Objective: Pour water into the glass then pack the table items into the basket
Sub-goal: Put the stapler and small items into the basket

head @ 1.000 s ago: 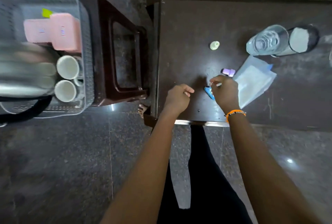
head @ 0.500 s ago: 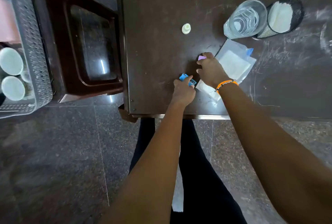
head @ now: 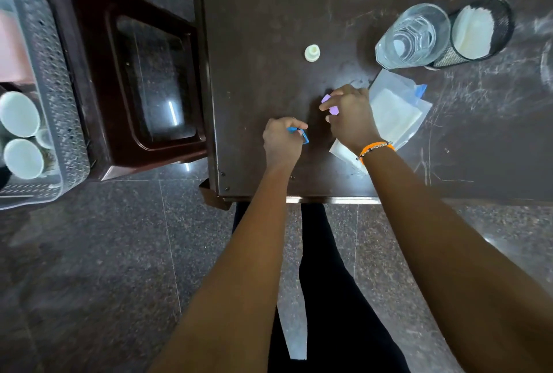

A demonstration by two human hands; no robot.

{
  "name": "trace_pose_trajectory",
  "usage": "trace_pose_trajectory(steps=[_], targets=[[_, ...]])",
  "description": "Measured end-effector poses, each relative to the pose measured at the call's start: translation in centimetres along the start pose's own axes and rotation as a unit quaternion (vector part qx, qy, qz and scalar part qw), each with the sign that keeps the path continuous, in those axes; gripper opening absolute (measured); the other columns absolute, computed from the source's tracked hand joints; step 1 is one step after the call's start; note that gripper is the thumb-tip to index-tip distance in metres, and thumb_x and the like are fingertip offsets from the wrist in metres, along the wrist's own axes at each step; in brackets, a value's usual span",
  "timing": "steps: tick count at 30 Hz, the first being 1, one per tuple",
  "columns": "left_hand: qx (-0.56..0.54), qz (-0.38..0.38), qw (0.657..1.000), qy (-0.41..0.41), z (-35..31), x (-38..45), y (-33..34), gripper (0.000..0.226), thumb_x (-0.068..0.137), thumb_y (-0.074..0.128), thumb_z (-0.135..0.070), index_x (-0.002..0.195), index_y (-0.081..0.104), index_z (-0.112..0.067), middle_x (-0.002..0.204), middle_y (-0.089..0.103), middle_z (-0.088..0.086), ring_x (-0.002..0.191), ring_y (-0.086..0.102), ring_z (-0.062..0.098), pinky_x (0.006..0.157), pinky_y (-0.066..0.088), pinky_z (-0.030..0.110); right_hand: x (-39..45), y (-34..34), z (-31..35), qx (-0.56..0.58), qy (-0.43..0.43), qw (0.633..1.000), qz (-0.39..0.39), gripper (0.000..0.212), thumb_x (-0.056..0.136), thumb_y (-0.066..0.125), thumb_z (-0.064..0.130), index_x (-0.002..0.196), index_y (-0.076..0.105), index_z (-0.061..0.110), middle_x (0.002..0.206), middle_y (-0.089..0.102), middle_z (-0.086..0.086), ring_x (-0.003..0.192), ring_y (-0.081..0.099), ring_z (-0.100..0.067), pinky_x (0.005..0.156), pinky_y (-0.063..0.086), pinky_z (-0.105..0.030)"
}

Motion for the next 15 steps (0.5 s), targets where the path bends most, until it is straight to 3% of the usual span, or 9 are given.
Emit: trace_pose_trajectory(steps=[5, 9, 10, 12, 14, 15], targets=[[-0.139, -0.068, 0.988, -0.011, 0.9, -1.0, -5.2, 0.026, 0.078, 0.058, 0.002, 0.093, 0.073, -0.014, 0.109, 0.068, 0.006, 0.105, 0.061, 0.027, 0.093, 0.051, 0.044, -1.3, 0.3, 4.6, 0.166, 0.008, 0.985, -0.033, 0.024, 0.073, 0.052, -0.015, 0.077, 0.072, -0.002, 0.098, 0.069, -0.015, 0.093, 0.065, -0.027, 0.084, 0.05, -0.026], [-0.225, -0.117, 0.967, -0.001, 1.6, -2.2, -11.0, 0.038, 0.079, 0.058, 0.004, 0.094, 0.07, -0.028, 0.115, 0.065, -0.004, 0.109, 0.062, 0.021, 0.097, 0.05, 0.038, -2.2, 1.2, 10.2, 0.245, 0.002, 0.969, -0.02, 0.01, 0.077, 0.06, -0.009, 0.079, 0.066, -0.001, 0.089, 0.07, -0.008, 0.08, 0.066, -0.015, 0.068, 0.045, -0.003], [-0.24, -0.126, 0.963, 0.004, 1.5, -2.5, -12.1, 0.039, 0.08, 0.058, 0.004, 0.095, 0.069, -0.031, 0.118, 0.064, -0.002, 0.111, 0.061, 0.02, 0.097, 0.05, 0.036, -2.3, 1.1, 11.2, 0.264, 0.003, 0.964, -0.019, 0.007, 0.076, 0.064, -0.007, 0.081, 0.065, -0.002, 0.089, 0.071, -0.01, 0.074, 0.064, -0.014, 0.067, 0.044, -0.003], [-0.287, -0.154, 0.945, 0.007, 2.4, -2.9, -16.5, 0.039, 0.08, 0.061, 0.002, 0.095, 0.068, -0.033, 0.121, 0.065, 0.004, 0.105, 0.064, 0.017, 0.095, 0.052, 0.032, -2.1, 1.8, 15.4, 0.302, -0.008, 0.953, 0.011, 0.011, 0.076, 0.067, -0.003, 0.085, 0.061, -0.002, 0.086, 0.068, -0.015, 0.073, 0.061, -0.019, 0.071, 0.051, -0.016], [-0.315, -0.19, 0.93, 0.014, 3.2, -2.9, -20.6, 0.032, 0.078, 0.066, 0.0, 0.09, 0.07, -0.03, 0.117, 0.066, 0.009, 0.087, 0.064, 0.008, 0.086, 0.053, 0.026, -1.7, 2.0, 19.6, 0.329, -0.019, 0.942, 0.057, 0.014, 0.078, 0.067, 0.0, 0.086, 0.056, 0.005, 0.081, 0.063, -0.009, 0.075, 0.062, -0.022, 0.073, 0.056, -0.033], [-0.317, -0.209, 0.925, 0.021, 3.5, -2.9, -22.7, 0.028, 0.077, 0.068, -0.002, 0.085, 0.07, -0.029, 0.111, 0.068, 0.012, 0.078, 0.062, 0.006, 0.08, 0.053, 0.024, -1.4, 2.1, 21.9, 0.335, -0.028, 0.939, 0.075, 0.015, 0.079, 0.067, 0.002, 0.086, 0.055, 0.008, 0.078, 0.063, -0.005, 0.073, 0.063, -0.021, 0.068, 0.057, -0.035]])
Point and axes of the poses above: each hand's wrist, its own x-axis towards the middle knuckle, its own y-axis out of the palm, z = x × y, the point moved 1 cm from there along x, towards the middle knuckle
